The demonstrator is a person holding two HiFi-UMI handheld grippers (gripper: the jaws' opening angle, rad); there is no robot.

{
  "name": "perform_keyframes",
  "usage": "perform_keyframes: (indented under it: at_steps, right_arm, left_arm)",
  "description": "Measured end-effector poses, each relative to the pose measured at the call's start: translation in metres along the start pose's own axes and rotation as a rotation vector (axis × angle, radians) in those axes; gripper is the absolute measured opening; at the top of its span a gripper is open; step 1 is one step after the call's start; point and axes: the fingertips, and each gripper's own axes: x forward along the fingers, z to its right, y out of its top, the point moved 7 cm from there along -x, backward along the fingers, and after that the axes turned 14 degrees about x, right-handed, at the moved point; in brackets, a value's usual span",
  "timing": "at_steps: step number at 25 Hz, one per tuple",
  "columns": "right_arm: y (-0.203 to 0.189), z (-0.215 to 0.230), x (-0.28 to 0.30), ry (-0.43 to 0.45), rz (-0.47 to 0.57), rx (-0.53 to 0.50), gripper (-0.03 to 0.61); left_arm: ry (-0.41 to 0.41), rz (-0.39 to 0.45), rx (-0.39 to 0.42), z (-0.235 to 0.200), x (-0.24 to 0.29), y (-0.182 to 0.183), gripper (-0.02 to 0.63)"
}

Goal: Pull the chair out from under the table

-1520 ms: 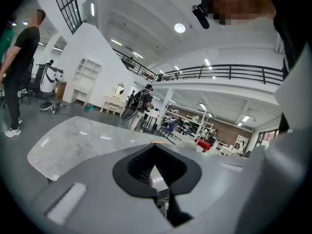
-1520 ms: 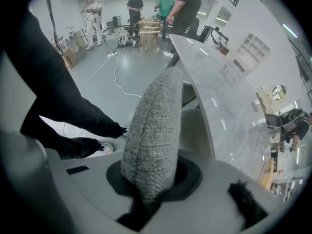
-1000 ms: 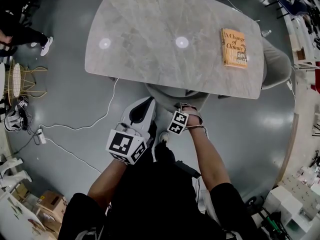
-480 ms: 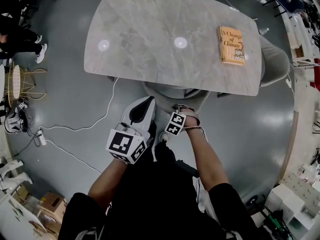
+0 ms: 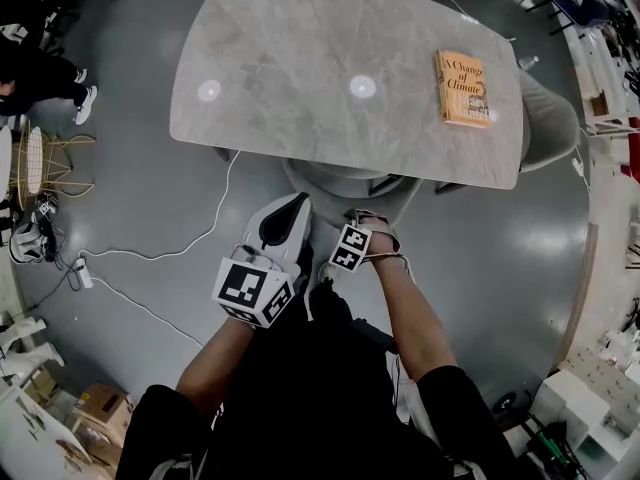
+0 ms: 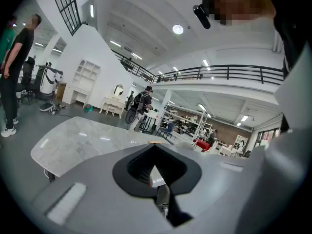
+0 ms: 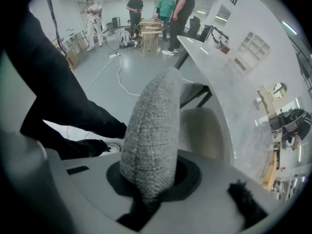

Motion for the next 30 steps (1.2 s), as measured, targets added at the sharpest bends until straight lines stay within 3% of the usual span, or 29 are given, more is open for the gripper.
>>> perform_keyframes:
  at_steps: [30]
  right_arm:
    - [-0.013, -0.040, -0.008, 0.017, 0.000, 0.006, 0.060]
  left_arm:
    - [0.030, 0.015, 0.000, 0.021, -0.023, -0.004, 0.008]
